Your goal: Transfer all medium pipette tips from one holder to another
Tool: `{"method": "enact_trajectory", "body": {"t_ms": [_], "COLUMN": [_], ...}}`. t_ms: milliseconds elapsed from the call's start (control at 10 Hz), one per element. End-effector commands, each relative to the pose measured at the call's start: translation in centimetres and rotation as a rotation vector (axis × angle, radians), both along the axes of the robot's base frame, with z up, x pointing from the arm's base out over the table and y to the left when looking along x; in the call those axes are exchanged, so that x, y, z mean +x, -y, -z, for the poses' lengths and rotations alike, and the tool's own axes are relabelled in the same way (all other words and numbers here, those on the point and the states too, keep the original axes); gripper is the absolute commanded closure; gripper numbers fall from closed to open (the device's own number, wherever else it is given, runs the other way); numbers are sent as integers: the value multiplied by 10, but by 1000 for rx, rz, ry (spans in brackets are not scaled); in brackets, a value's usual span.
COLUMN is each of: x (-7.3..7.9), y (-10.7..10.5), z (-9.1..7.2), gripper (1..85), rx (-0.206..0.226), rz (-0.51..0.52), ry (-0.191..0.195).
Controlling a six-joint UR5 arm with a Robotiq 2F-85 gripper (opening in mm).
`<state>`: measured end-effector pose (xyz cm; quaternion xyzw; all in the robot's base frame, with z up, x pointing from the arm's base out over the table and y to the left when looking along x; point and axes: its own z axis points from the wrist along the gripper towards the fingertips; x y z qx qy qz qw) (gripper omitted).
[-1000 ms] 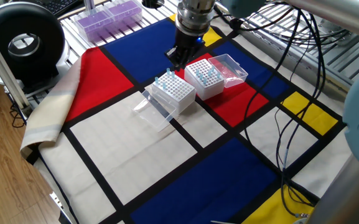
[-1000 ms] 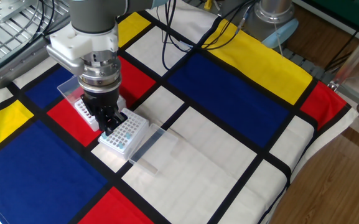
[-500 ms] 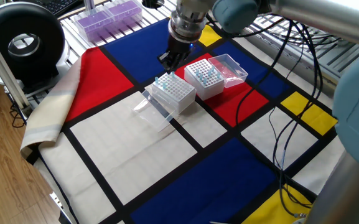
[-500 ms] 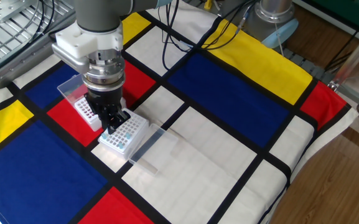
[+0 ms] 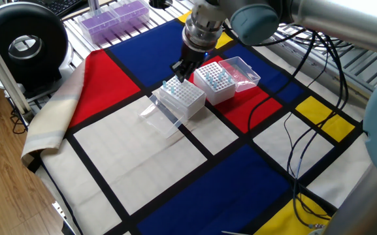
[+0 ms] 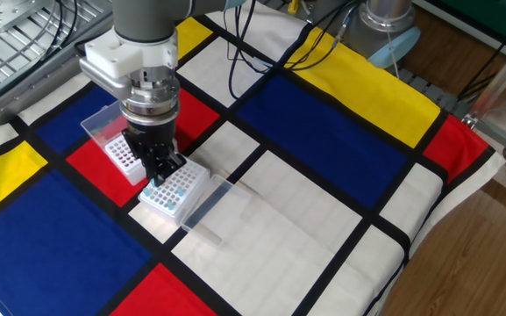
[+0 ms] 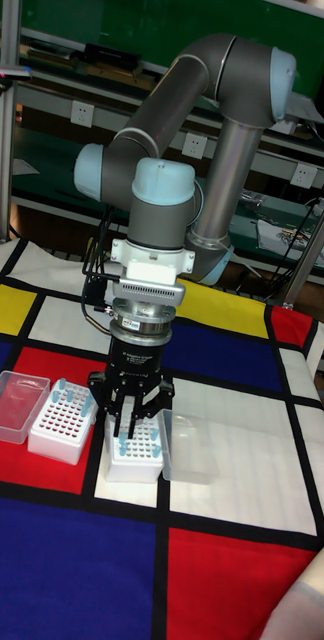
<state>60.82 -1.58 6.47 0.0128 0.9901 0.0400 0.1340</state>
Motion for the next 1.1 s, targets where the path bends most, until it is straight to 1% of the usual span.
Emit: {"method": "enact_trajectory", "body": {"t_ms": [0,300,600,800,1000], "x": [-1,-2,-2,-3,-4], "y": [1,6,7,8,9], "z": [0,1,2,2,2], "gripper": [613,633,637,667,730], "rx": [4,-16,-16,-24,-26], "rz": [12,28,43,60,85], "ry": [7,6,2,-6,-13]}}
